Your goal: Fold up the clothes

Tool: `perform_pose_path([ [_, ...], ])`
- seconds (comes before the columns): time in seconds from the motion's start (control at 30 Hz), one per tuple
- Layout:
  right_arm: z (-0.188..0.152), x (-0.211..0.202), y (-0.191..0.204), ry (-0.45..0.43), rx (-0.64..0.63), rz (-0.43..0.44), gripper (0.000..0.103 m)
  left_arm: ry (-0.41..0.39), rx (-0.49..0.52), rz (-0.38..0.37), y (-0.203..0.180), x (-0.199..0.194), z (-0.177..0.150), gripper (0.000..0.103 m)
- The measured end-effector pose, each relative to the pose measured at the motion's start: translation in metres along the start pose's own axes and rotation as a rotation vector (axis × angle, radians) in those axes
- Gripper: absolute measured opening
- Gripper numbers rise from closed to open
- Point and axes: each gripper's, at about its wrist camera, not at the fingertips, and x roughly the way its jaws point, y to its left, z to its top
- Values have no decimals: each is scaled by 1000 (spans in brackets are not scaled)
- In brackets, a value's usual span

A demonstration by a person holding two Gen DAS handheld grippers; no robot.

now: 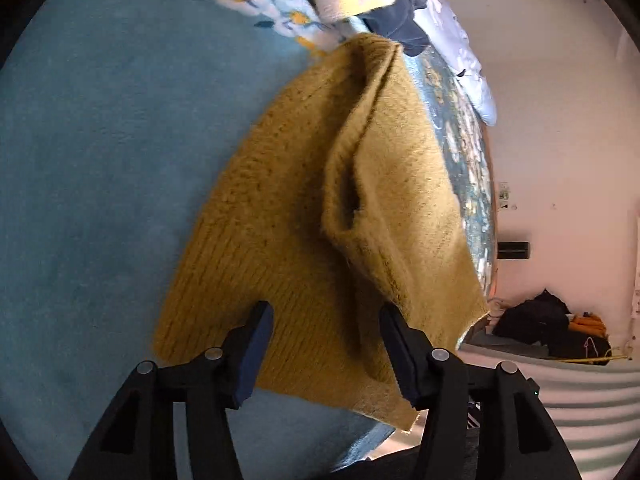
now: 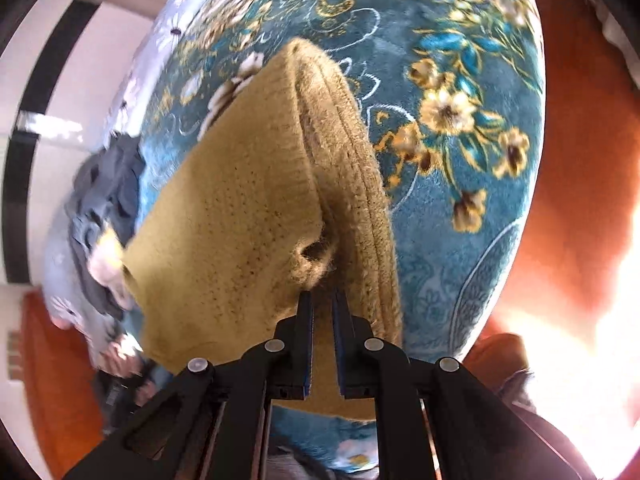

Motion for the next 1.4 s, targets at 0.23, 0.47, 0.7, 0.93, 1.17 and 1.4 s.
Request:
perform_pose_path([
  [0.23,-5,-6,-16,-2,123,153,22,21,28,-57,-21,7,-6,66],
  [0.47,-8,12,-23,46,187,189,43,32,35,-30,-28,16,-3,75],
  [0.7,-6,16,-25,-5,212,198,43,35,-26,-28,-35,38,11,75],
  [0.93,-5,21,-26,-3,213,192,31,59,25,27,-46,46,11,33],
  [1.17,-6,11,-4,-23,88,156,15,56,73,32,-50,26,6,11],
  [1.4,-13,-22,7,-68,27,123,14,43,220,-14,-78,-9,-3,10],
])
